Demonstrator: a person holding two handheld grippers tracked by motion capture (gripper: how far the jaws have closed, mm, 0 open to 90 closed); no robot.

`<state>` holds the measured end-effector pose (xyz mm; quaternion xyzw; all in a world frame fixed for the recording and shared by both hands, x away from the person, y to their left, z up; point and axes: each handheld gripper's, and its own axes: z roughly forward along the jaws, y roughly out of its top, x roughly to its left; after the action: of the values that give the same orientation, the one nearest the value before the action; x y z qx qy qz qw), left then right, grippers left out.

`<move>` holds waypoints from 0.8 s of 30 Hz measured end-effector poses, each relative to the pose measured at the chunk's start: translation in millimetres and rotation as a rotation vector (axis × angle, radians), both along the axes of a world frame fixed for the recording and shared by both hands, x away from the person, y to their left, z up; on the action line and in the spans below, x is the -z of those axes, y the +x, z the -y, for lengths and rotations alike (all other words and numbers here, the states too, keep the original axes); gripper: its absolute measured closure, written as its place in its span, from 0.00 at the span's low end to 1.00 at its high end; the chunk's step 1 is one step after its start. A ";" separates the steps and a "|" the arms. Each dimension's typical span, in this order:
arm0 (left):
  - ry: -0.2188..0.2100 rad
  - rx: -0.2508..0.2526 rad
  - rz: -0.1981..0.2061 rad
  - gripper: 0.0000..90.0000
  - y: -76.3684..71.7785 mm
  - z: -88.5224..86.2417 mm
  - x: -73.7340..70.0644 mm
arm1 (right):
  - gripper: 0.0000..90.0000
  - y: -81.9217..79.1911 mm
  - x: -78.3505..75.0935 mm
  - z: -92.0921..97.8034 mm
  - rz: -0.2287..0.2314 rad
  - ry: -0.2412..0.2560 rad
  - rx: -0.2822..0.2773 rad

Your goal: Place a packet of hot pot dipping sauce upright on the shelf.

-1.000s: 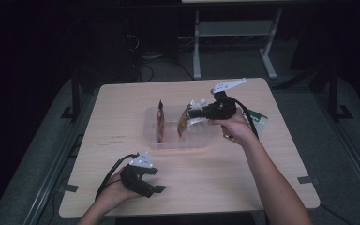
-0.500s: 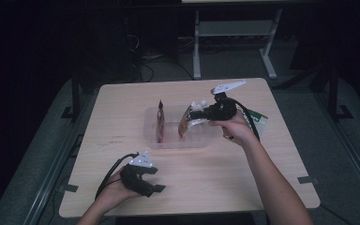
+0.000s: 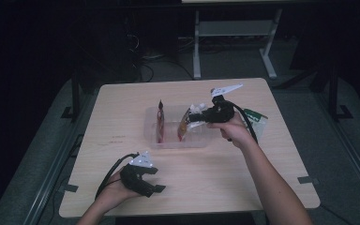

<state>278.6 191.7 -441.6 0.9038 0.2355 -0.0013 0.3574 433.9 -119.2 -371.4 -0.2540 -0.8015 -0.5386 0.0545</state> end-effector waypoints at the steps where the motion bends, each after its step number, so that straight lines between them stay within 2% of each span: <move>1: -0.002 -0.001 0.000 0.28 -0.2 0.2 0.1 | 1.00 0.3 1.3 -0.4 -0.002 -0.002 0.004; 5: -0.003 0.001 0.003 0.28 -0.2 0.1 -0.1 | 0.99 0.8 5.6 -2.6 -0.015 0.000 0.017; 24: 0.001 -0.002 -0.003 0.29 -0.8 0.5 1.0 | 0.99 1.8 17.1 -15.2 -0.021 -0.042 0.036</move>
<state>277.8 191.2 -442.6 0.9037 0.2368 -0.0024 0.3568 435.8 -104.0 -388.5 -0.2751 -0.8073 -0.5199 0.0481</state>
